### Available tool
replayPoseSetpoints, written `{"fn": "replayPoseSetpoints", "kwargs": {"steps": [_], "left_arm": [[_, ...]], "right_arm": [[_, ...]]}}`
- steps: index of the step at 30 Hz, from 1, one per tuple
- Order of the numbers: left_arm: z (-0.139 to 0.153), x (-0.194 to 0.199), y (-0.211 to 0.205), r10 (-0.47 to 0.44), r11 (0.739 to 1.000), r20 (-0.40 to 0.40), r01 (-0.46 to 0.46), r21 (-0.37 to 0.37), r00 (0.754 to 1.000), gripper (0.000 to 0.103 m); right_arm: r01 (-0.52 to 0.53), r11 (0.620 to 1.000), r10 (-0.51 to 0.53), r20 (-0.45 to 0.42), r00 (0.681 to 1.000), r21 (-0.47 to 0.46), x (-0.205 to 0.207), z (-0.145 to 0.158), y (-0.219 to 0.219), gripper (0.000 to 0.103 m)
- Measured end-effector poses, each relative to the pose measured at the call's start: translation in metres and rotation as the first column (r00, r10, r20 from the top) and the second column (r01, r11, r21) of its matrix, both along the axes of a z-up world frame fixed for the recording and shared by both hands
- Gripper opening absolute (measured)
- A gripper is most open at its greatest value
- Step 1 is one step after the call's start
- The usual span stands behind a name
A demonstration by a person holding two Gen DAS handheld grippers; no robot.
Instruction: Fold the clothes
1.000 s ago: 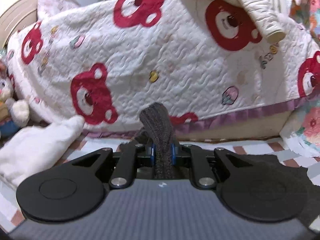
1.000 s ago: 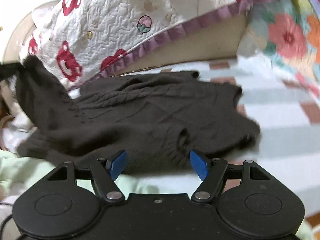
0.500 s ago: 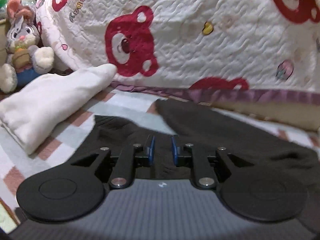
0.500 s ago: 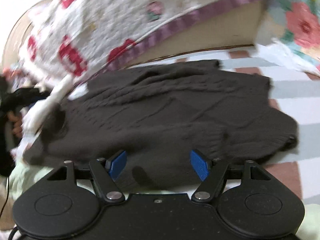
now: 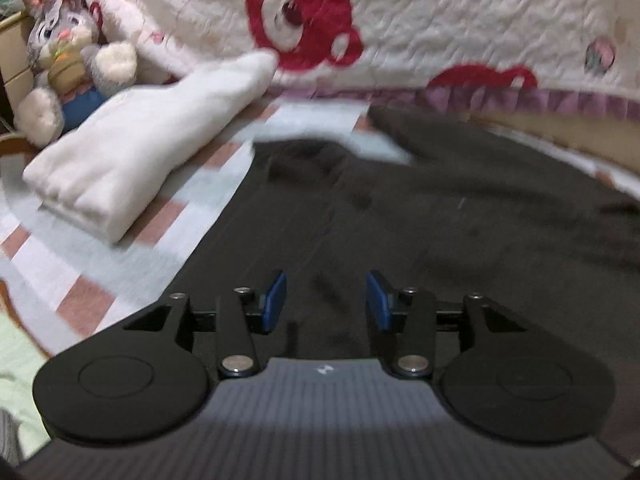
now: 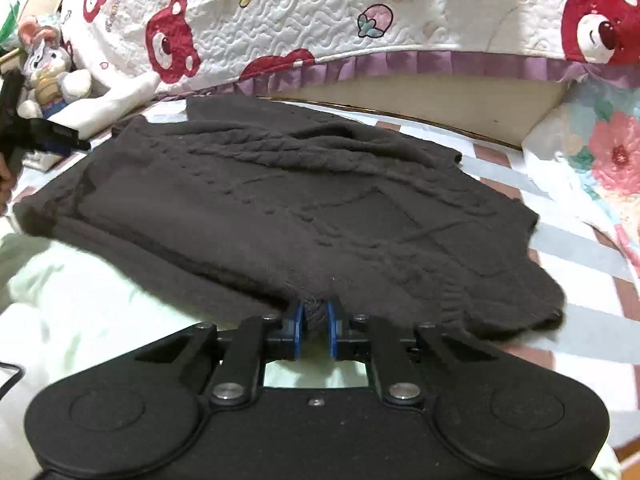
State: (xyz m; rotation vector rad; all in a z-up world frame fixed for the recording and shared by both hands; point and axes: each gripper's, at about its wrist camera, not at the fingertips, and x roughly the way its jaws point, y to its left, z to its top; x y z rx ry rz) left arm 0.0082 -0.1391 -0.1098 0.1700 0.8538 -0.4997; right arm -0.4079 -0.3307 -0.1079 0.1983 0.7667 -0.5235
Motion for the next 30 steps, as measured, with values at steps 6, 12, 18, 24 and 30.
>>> {"fn": "replayPoseSetpoints", "kwargs": {"steps": [6,12,18,24,30], "left_arm": [[-0.016,0.016,0.035,0.094,0.993,-0.176,-0.104,-0.048,0.98,0.052],[-0.021,0.028,0.049,0.129,0.964,-0.323,-0.196,-0.182,0.937,0.058],[-0.022,0.048,0.034,0.114,0.952,-0.367,-0.207,-0.225,0.923,0.065],[-0.022,0.066,0.024,0.073,0.952,-0.35,-0.17,-0.254,0.934,0.069],[0.0,0.073,0.031,0.047,0.946,-0.318,-0.144,-0.289,0.947,0.07]], "right_arm": [[0.041,0.998,-0.042,0.031,0.999,0.057,-0.01,-0.008,-0.004,0.009],[0.019,0.999,-0.022,0.076,0.997,0.04,-0.005,-0.002,0.001,0.055],[-0.087,0.995,0.087,-0.015,0.996,-0.056,0.028,0.0,0.008,0.058],[-0.12,0.992,0.12,-0.003,0.993,-0.037,0.065,0.014,-0.003,0.065],[0.021,0.996,-0.022,0.007,1.0,0.082,0.074,-0.023,-0.016,0.067]]}}
